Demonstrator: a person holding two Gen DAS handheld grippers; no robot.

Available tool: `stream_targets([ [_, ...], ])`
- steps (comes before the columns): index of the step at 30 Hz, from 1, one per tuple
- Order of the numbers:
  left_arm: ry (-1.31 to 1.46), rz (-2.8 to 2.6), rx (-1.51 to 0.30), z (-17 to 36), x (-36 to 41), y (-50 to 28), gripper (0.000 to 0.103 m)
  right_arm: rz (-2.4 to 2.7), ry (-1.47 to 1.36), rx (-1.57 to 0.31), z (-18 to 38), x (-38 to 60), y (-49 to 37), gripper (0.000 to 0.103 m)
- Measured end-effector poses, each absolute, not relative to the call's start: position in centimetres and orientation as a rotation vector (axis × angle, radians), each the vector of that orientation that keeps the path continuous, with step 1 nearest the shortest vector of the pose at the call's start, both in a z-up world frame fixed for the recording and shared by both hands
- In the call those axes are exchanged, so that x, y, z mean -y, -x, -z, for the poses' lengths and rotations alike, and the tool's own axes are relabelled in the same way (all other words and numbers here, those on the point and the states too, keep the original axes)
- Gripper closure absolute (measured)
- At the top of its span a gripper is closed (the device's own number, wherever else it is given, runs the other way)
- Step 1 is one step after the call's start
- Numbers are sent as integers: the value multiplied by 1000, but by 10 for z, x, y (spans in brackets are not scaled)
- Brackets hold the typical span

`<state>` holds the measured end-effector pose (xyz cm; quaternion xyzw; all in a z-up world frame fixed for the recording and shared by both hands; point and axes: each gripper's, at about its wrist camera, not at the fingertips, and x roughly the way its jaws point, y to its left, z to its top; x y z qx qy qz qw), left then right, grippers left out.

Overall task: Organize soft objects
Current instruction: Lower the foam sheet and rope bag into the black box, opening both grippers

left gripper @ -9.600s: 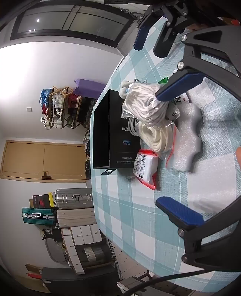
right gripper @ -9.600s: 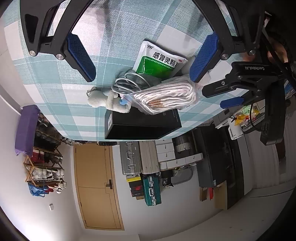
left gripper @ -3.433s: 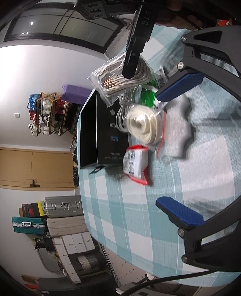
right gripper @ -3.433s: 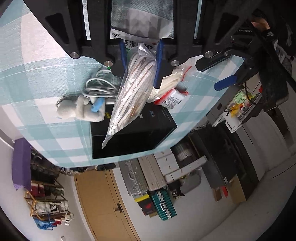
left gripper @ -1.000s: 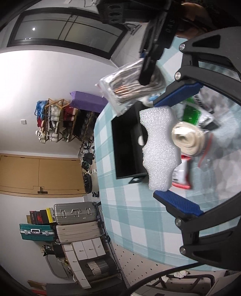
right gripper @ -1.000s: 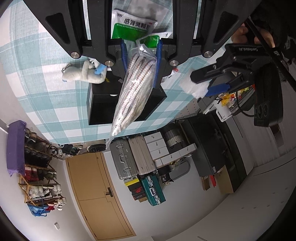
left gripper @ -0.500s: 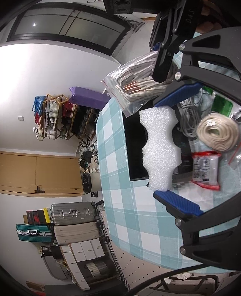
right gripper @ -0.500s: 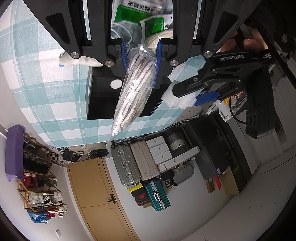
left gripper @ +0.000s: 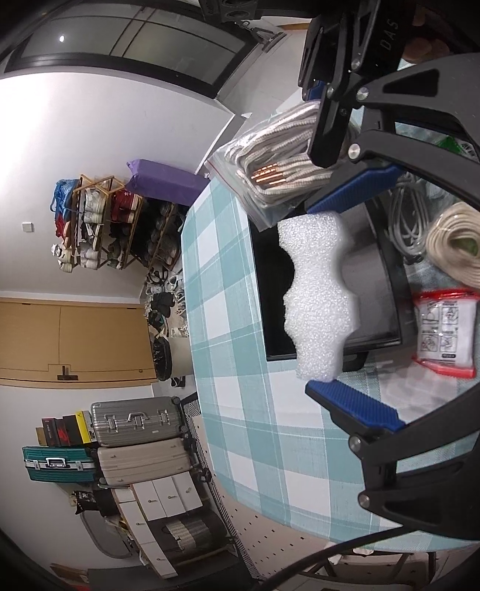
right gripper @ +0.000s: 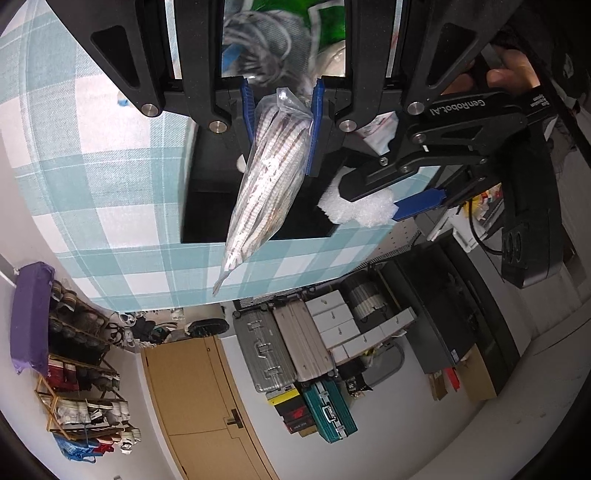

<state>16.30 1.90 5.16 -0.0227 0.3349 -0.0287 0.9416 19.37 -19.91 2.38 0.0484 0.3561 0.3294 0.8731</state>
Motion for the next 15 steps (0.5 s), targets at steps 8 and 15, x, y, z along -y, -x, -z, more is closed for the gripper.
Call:
stream_targets([
  [8, 46, 59, -709, -40, -20, -177, 15, -705, -103, -779, -19, 193, -212, 80],
  [15, 39, 62, -707, -38, -21, -182, 15, -687, -74, -783, -16, 186, -225, 80],
])
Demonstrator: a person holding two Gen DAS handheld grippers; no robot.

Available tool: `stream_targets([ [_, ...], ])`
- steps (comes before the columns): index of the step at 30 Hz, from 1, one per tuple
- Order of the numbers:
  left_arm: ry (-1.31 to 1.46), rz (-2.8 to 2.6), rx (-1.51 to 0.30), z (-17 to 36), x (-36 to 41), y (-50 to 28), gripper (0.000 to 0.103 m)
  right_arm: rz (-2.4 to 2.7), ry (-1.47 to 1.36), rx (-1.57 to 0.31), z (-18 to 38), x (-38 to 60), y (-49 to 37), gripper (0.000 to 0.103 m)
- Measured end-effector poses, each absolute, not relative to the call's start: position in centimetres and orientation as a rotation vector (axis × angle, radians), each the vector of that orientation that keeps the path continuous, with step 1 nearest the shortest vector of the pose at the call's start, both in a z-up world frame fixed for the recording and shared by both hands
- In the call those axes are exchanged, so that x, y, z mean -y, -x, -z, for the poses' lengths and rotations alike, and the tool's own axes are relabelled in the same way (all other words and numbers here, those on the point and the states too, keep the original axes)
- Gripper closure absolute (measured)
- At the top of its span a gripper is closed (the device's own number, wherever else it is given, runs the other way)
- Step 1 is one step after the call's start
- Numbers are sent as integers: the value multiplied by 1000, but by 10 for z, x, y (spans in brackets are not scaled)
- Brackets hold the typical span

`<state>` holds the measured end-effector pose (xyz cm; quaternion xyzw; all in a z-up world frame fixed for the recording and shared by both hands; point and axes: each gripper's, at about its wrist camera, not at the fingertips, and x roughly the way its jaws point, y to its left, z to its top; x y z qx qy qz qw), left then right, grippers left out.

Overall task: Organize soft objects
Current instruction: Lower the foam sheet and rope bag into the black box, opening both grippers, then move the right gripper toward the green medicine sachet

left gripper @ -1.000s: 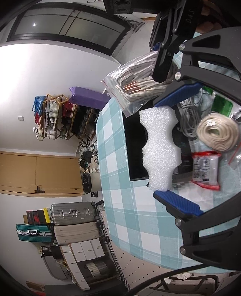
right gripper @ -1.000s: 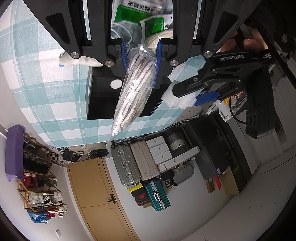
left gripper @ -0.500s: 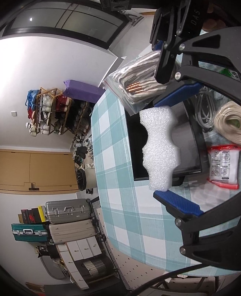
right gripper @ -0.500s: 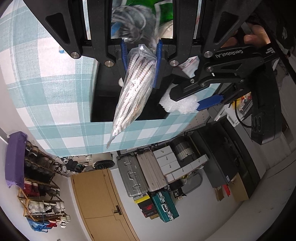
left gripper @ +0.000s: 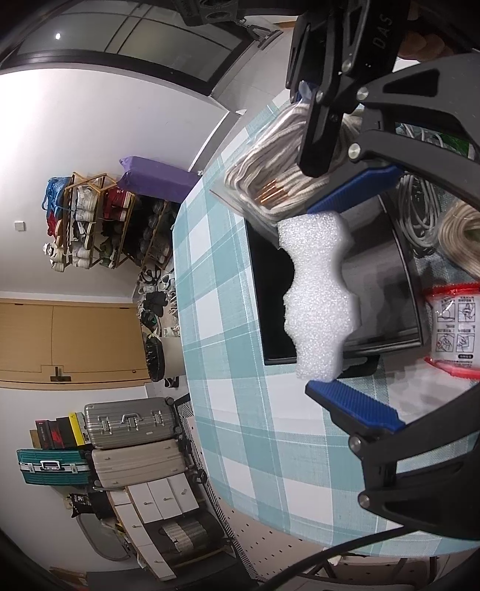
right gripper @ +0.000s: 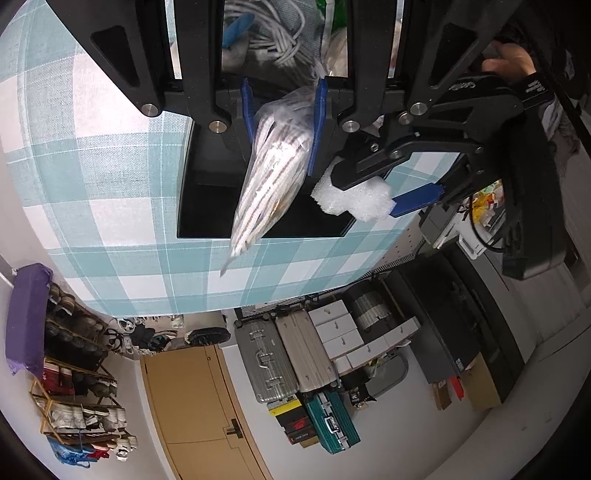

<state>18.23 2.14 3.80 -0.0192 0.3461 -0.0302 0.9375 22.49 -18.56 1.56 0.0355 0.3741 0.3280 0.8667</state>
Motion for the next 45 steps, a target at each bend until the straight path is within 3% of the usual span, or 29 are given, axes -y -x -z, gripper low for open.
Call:
stream_targets([
  [4, 37, 59, -707, -37, -23, -184, 14, -671, -55, -783, -15, 183, -230, 78],
  [9, 51, 75, -709, -38, -25, -183, 14, -627, -9, -721, -23, 189, -224, 56],
  [12, 47, 87, -705, -39, -23, -180, 12, -607, -9, -708, -26, 198, -221, 51],
  [13, 44, 87, -706, -38, -22, -179, 7, -598, -4, -709, -26, 201, -220, 48],
  [15, 45, 86, -692, -39, -21, -176, 1, -572, 2, -697, -27, 207, -216, 21],
  [18, 36, 95, -681, -40, -19, -170, 0, -524, -15, -668, -29, 220, -207, 8],
  [26, 18, 70, -674, -47, -17, -152, 0, -521, -26, -686, -23, 239, -188, 1],
  [45, 2, 41, -681, -40, -13, -85, 0, -554, 71, -727, 4, 244, -133, 0],
])
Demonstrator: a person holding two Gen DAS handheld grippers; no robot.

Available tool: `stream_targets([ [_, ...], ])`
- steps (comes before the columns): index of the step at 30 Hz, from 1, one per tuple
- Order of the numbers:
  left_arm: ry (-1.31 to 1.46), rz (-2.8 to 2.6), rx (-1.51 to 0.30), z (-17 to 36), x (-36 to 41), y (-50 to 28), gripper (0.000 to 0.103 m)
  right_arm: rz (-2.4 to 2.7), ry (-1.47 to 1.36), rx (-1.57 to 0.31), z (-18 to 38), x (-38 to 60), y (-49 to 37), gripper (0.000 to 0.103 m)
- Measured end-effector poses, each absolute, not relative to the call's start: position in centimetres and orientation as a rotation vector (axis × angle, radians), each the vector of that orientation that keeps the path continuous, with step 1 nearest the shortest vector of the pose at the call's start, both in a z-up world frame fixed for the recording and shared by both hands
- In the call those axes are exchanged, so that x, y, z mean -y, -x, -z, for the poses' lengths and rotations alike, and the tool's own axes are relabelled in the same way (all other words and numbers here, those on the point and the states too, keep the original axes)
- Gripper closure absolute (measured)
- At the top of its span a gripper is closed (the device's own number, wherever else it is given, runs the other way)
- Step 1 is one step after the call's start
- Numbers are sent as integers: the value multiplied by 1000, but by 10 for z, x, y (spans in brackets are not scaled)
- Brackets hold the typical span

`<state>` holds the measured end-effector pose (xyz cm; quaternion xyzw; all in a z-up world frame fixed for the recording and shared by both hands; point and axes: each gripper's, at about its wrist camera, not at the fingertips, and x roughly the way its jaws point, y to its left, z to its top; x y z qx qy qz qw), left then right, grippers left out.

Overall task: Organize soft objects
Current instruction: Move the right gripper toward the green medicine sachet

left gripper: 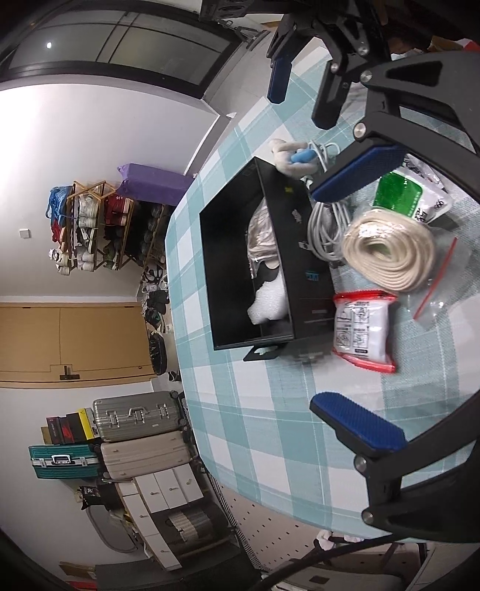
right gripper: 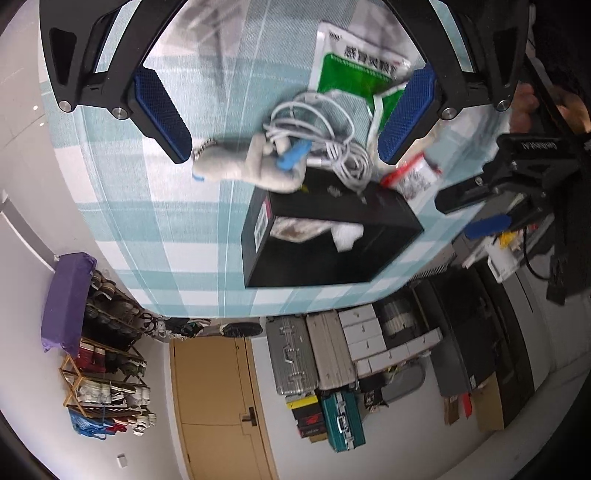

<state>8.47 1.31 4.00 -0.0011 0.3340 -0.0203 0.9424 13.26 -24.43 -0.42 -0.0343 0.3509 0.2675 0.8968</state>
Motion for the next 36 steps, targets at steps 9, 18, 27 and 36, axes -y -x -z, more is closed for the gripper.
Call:
stream_targets([
  [9, 4, 47, -704, -30, -11, -74, 0, -571, 129, -791, 18, 234, -128, 0],
  [18, 8, 41, -746, -11, -13, -66, 0, -612, 198, -844, 31, 218, -121, 0],
  [27, 33, 41, -769, 1, -18, -62, 0, -633, 252, -893, 43, 205, -118, 1],
  [36, 44, 44, -784, 7, -21, -62, 0, -652, 281, -905, 47, 200, -115, 1],
])
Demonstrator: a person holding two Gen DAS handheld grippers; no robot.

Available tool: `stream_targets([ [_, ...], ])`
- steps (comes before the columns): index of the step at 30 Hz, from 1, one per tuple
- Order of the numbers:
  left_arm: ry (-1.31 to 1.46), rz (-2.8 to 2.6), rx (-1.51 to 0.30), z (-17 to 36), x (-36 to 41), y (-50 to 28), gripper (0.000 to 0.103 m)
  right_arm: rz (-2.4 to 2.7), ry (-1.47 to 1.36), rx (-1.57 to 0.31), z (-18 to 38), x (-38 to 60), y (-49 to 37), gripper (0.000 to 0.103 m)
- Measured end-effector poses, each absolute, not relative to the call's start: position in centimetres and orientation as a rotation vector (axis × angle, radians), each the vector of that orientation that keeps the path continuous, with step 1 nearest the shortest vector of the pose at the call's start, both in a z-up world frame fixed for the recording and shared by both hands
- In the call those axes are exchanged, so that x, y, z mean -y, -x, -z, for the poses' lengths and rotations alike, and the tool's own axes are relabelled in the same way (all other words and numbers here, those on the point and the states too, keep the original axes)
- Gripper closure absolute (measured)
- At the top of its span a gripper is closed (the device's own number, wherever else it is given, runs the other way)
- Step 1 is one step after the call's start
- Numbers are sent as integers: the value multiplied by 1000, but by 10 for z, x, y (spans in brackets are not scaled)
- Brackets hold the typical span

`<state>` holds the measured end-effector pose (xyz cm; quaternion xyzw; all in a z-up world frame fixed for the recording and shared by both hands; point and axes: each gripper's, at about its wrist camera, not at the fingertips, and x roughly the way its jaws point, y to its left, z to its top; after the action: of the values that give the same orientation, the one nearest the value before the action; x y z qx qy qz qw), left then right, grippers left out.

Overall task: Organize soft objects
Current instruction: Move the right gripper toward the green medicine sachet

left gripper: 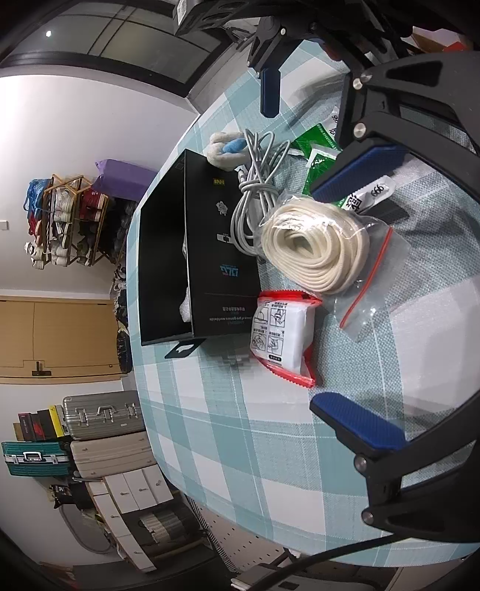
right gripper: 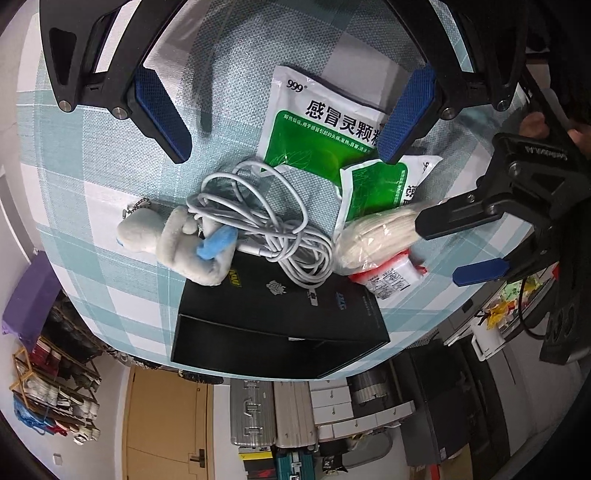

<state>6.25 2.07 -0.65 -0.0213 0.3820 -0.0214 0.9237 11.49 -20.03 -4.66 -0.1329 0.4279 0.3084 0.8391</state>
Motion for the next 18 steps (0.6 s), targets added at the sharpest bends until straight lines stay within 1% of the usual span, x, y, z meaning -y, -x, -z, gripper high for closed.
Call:
stream_targets([
  [6, 52, 40, -788, 8, -24, -64, 0, -673, 298, -926, 48, 203, -113, 0],
  [18, 60, 38, -793, 11, -28, -64, 0, -690, 339, -937, 60, 177, -103, 1],
])
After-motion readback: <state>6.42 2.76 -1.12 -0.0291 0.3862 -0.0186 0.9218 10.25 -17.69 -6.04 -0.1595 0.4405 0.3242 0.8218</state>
